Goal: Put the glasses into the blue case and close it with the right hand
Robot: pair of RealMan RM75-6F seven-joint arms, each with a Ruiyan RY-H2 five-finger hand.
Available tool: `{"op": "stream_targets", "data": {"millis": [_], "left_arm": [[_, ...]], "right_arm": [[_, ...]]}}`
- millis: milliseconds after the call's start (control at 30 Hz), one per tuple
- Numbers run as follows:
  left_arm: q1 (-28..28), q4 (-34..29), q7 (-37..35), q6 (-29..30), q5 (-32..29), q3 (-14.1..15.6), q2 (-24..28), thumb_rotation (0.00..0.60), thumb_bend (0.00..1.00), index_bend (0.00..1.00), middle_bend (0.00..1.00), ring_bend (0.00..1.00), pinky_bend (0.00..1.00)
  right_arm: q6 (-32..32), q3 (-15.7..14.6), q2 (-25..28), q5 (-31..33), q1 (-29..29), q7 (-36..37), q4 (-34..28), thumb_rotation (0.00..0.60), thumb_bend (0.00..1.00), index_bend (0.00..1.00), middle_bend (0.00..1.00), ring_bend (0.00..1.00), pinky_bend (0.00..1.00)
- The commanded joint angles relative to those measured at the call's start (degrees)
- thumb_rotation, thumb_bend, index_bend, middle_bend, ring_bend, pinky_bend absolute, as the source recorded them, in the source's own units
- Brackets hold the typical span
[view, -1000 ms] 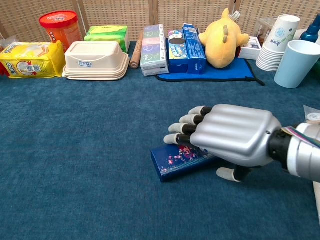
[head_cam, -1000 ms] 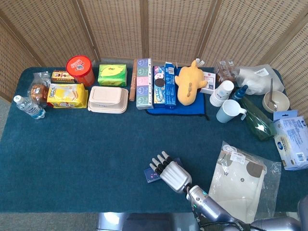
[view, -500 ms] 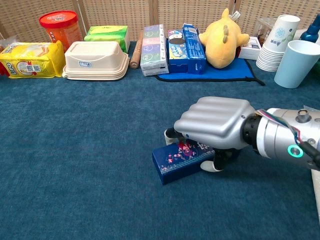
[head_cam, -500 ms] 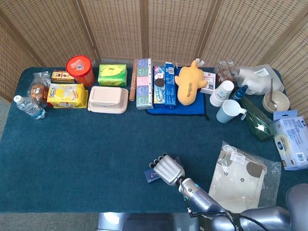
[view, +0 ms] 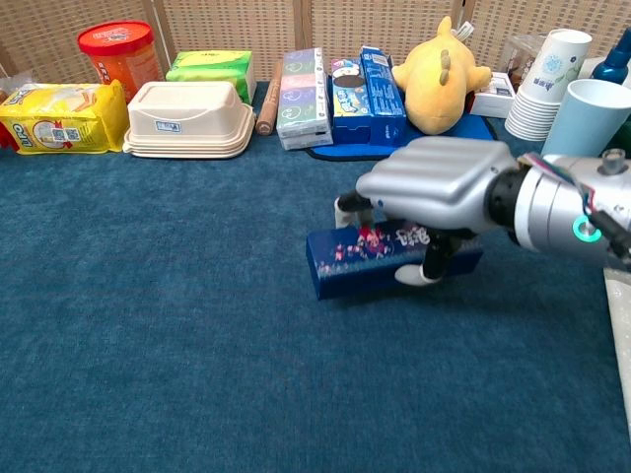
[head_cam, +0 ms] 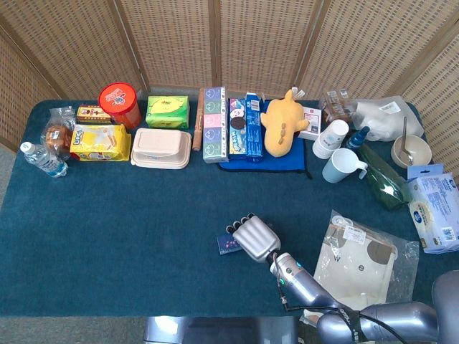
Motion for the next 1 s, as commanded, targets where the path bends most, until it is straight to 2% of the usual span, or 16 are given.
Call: {"op": "stream_targets", "data": {"millis": [33,300,367,400,500,600,667,733,900,1000], "left_arm": [[-0.1,-0.1,0.2,-0.2,0.1,0.0,0.0,0.600,0.35,0.16,0.19,0.13,0.21],[-0.4,-0.2,0.6,-1.1,-0.1,0.1,-0.1,0.600,0.35,0.16,0.19,0.13,0.21],[-0.4,-0.2,0.7,-1.3,-0.2,0.2,-0.2,0.600,0.35,0.16,0.19,0.13,0.21],[-0.4,-0.2,0.7,-1.5,-0.4,0.2,-0.2,0.600,0.35,0.16,0.19,0.13,0.21],[-0.5,-0.2,0.9,-1.7,-0.4,0.2,-0.2,0.600,0.35,0.16,0.19,0.13,0.21],[-0.6,-0.2,1.2,-1.8,-0.4,0.2,-0.2,0.600,0.35,0.16,0.19,0.12,0.21],[-0.7,-0.6,1.3,-2.1,-0.6,0.1,-0.1,0.600,0.35,0.16,0.19,0.12,0.21],[-0.8,-1.1,1.5,-2.1,-0.5,0.0,0.1,0.600,0.35,0.16,0.19,0.12,0.21],[-1.1,-2.3,2.4,-1.7,0.1,0.0,0.2,0.600,0.35,0.18,0.19,0.12,0.20],[-1.3,-3.2,3.5,-3.3,0.0,0.7,0.3,0.600,0.35,0.18,0.16,0.08,0.18]], "right_arm": [[0.1,0.8,0.7,0.7,0.7,1.6,2.0,0.600,0.33,0.52,0.41,0.43,0.42],[-0.5,2.4,-0.2,5.1,2.7,4.0,9.0,0.600,0.32,0.51,0.41,0.41,0.40],[-0.9,2.6,-0.6,6.1,3.3,4.4,10.5,0.600,0.31,0.49,0.39,0.38,0.38],[-1.0,2.8,-0.9,6.8,3.6,4.7,11.4,0.600,0.31,0.46,0.38,0.37,0.37],[-1.5,3.0,-1.7,9.1,4.3,5.4,13.2,0.600,0.30,0.29,0.31,0.31,0.32],[-1.5,2.7,-2.1,10.9,4.9,5.4,14.2,0.600,0.30,0.12,0.21,0.20,0.26],[-1.2,2.5,-1.9,12.0,5.1,5.2,14.1,0.600,0.30,0.04,0.15,0.12,0.22],[-0.7,2.5,-1.2,12.8,5.3,5.1,13.3,0.600,0.30,0.02,0.12,0.08,0.20],[2.2,2.2,2.2,11.8,4.3,6.1,9.3,0.600,0.30,0.01,0.11,0.06,0.18],[4.4,1.7,5.3,9.6,2.7,7.8,5.9,0.600,0.30,0.03,0.11,0.06,0.18]]}}
